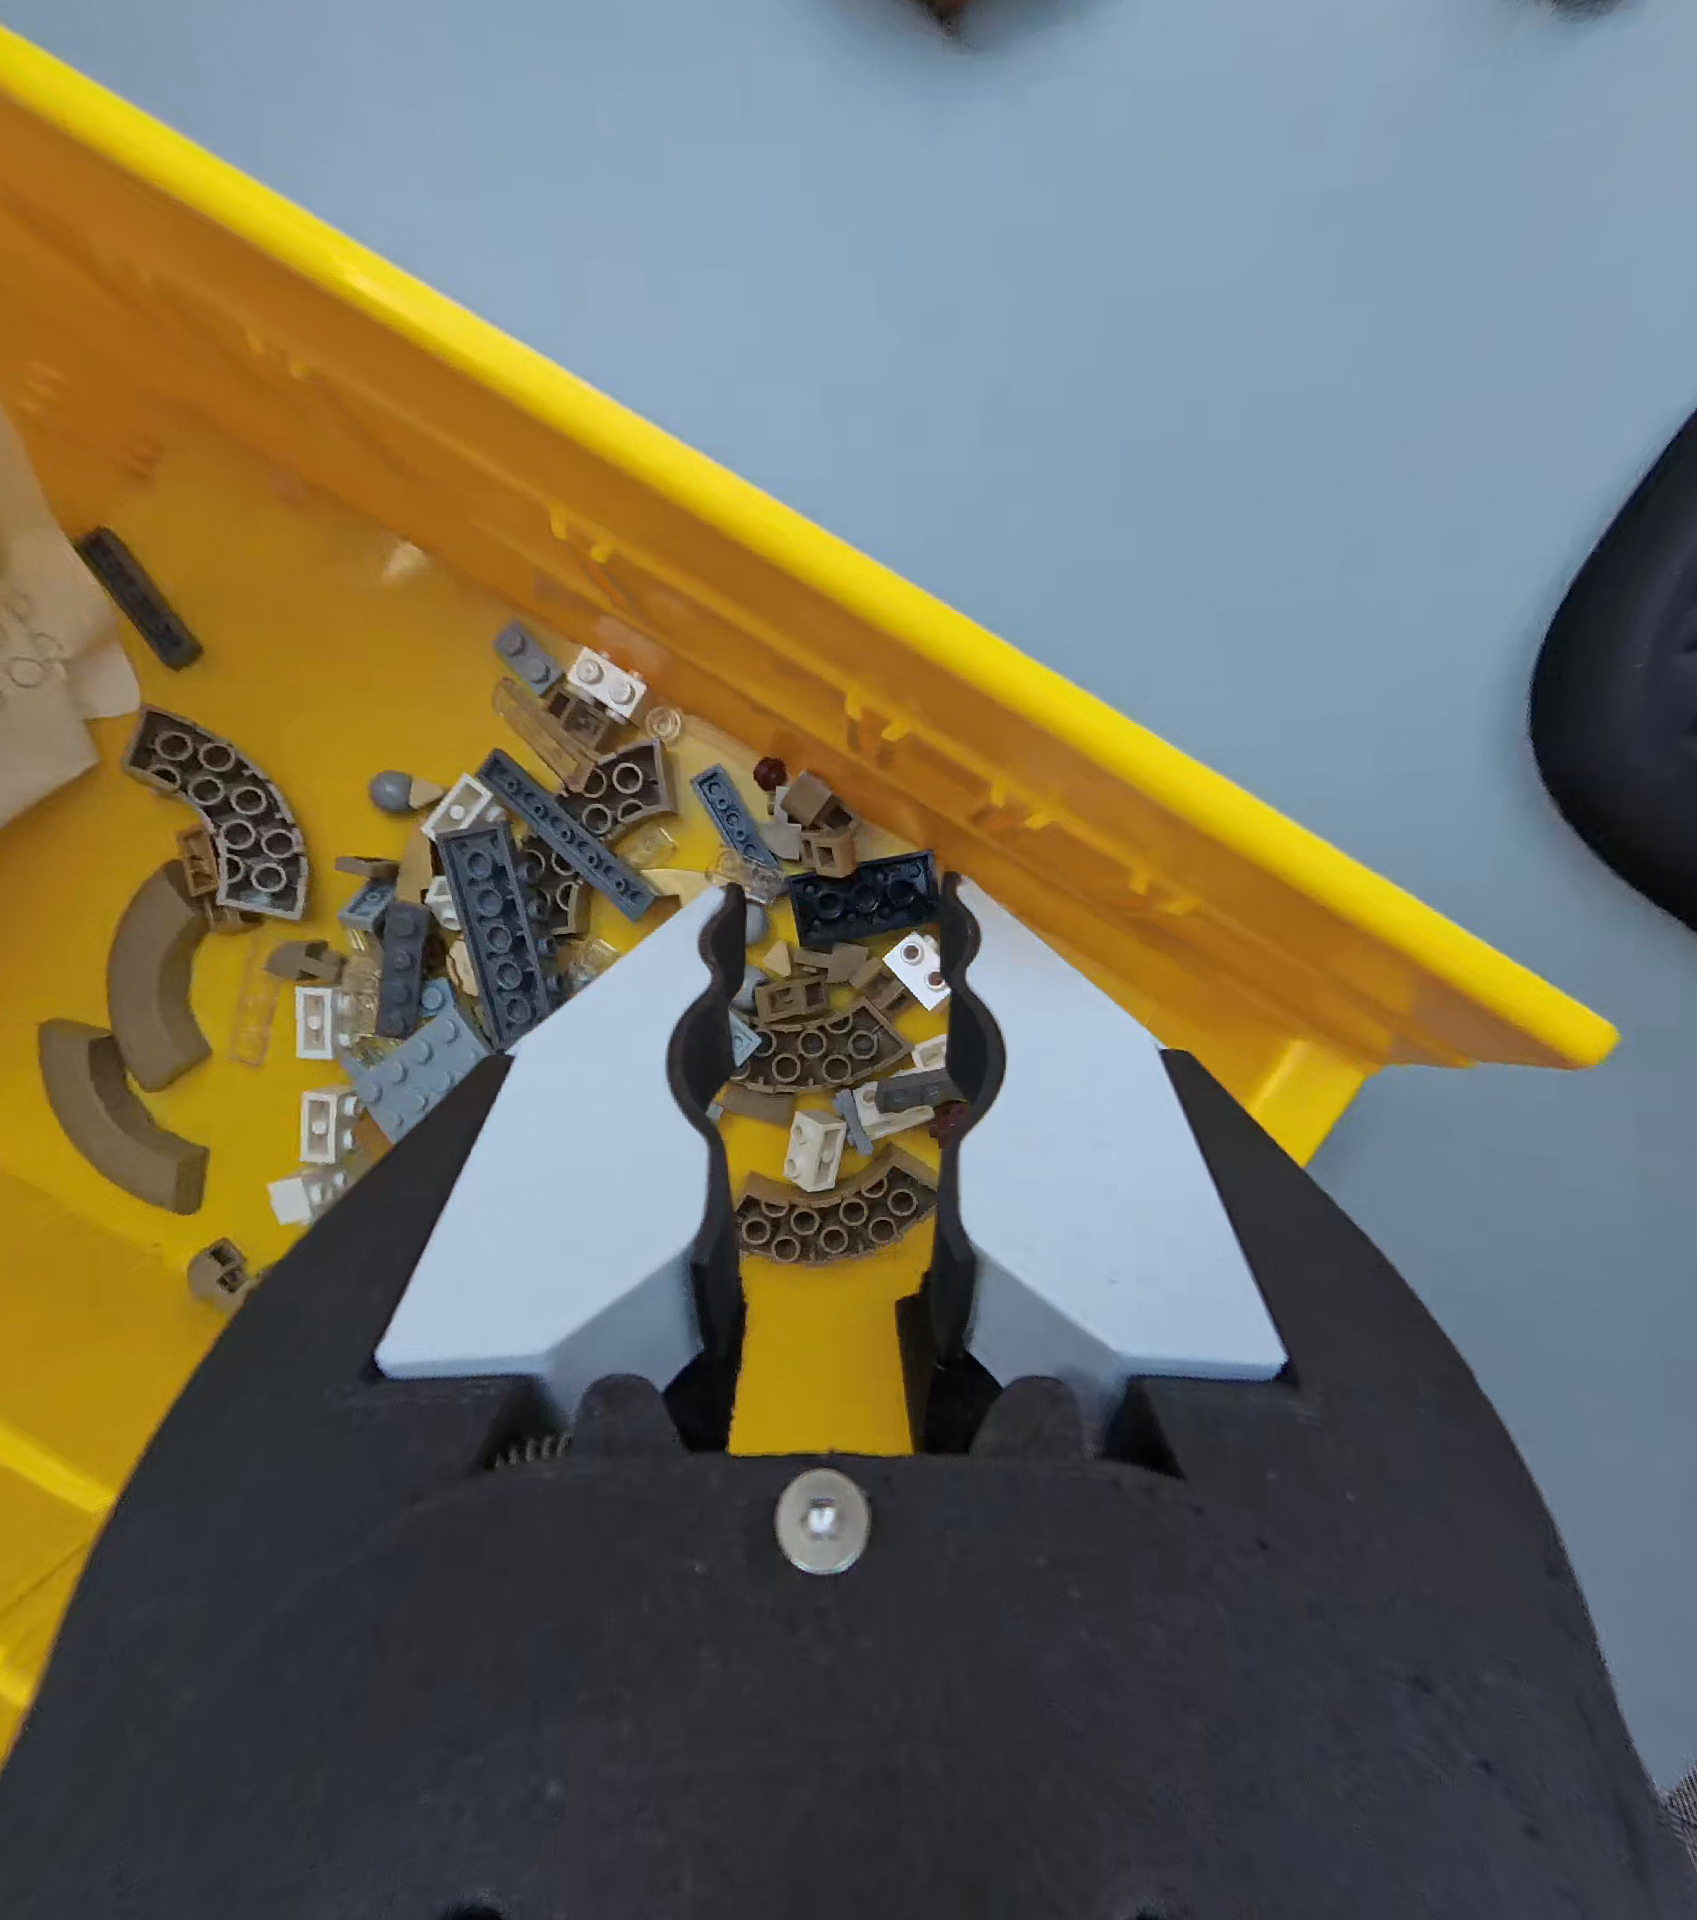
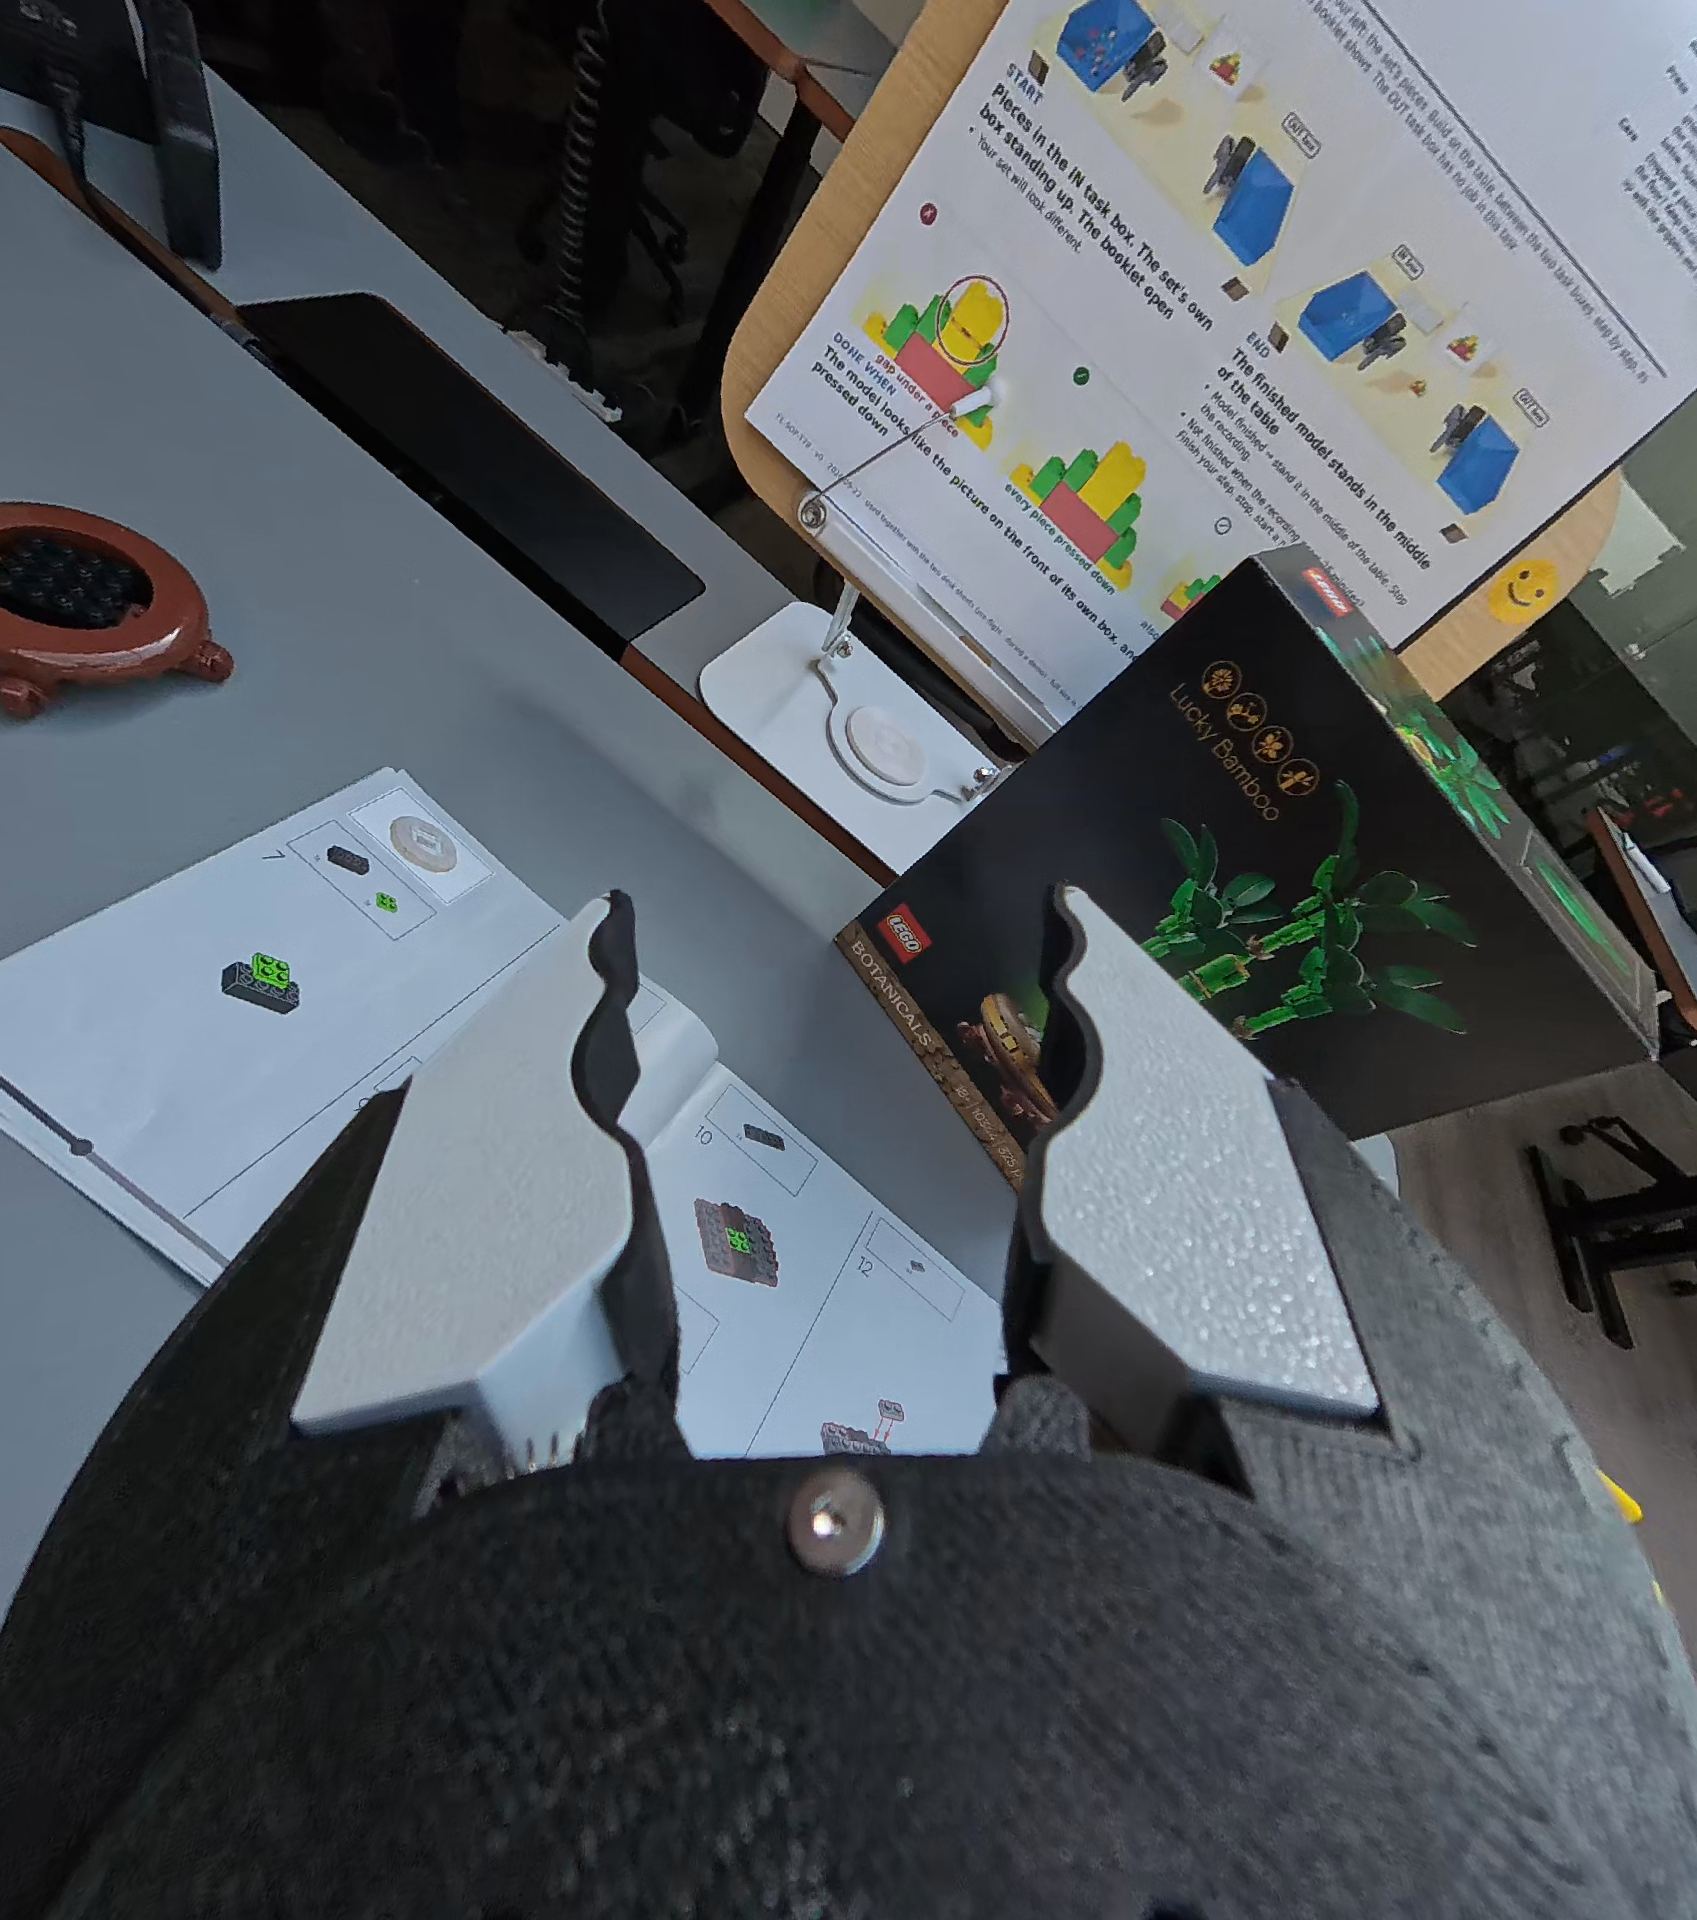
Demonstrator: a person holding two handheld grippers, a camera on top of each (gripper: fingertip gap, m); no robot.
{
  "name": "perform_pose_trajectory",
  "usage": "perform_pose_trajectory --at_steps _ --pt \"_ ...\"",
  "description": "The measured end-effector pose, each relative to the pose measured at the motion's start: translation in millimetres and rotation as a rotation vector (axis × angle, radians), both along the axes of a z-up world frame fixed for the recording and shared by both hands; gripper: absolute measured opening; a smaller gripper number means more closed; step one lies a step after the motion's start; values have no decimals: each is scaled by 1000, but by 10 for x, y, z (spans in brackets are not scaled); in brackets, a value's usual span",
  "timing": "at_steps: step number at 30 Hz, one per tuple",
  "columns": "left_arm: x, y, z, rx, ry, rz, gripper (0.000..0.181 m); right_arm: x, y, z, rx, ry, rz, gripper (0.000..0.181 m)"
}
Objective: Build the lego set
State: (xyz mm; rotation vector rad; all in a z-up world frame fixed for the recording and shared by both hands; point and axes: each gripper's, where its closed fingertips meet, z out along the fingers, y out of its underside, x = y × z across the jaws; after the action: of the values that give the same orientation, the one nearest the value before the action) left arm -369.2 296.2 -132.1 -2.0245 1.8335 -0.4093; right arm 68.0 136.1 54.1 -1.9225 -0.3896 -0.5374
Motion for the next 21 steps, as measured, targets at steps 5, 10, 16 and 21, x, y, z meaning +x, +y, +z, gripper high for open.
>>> perform_pose_trajectory --at_steps 5,10,16,21 --pt "-45 7 -165 91 100 34 41 79 -1 3 -16 7 -50 79" --pt "16 15 -247 67 85 79 32 11 -23 40 -2 10 -18 78" --pt "-62 59 -191 86 73 155 31 -57 -91 36 -23 -68 14 79" --pt "-65 130 445 73 -265 318 31 -332 20 19 -3 -14 137 77"
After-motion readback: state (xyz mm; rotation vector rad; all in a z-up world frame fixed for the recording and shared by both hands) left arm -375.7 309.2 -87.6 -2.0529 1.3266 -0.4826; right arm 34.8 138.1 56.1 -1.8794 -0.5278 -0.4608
